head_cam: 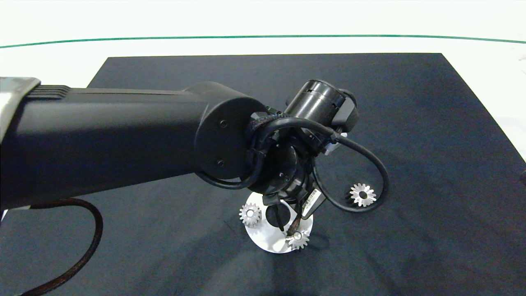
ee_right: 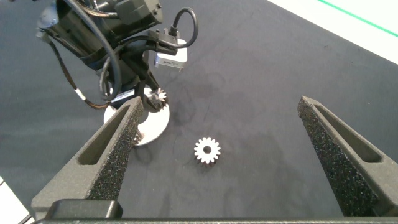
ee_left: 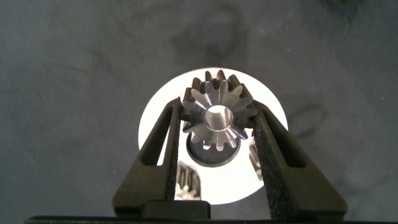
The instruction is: Remove an incorrectly installed larger gear and replace it with the correct smaller gear
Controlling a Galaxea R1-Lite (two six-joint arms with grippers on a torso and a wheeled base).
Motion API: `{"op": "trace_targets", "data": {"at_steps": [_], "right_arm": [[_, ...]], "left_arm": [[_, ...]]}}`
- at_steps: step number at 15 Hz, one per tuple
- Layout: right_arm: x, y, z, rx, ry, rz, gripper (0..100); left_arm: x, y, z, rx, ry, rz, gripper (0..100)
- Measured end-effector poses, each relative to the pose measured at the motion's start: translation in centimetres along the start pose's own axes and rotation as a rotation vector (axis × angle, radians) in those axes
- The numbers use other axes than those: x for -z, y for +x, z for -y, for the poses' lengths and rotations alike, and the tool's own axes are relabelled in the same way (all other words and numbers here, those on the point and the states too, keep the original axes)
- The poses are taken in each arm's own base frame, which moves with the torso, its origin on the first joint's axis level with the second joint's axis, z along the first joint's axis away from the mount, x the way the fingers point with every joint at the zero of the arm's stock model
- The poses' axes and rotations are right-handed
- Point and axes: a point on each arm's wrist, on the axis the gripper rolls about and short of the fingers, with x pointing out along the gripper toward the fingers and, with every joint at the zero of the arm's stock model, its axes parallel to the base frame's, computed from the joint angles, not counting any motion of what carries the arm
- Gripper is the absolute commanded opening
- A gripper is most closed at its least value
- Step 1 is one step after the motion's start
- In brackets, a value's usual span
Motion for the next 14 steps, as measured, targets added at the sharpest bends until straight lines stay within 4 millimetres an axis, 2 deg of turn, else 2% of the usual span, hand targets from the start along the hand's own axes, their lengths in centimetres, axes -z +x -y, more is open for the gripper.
{"op": "trace_targets", "data": {"at_steps": [8, 14], "right_arm": [[0.0, 0.0, -0.1, -0.010, 0.000, 0.002, 100], [0.1, 0.0, -0.1, -0.011, -0.001, 0.000, 100]], "left_arm": [[0.4, 0.8, -1.8, -0.034, -0.016, -0.024, 31], [0.6, 1.0, -2.1, -0.038, -0.019, -0.034, 31]]}}
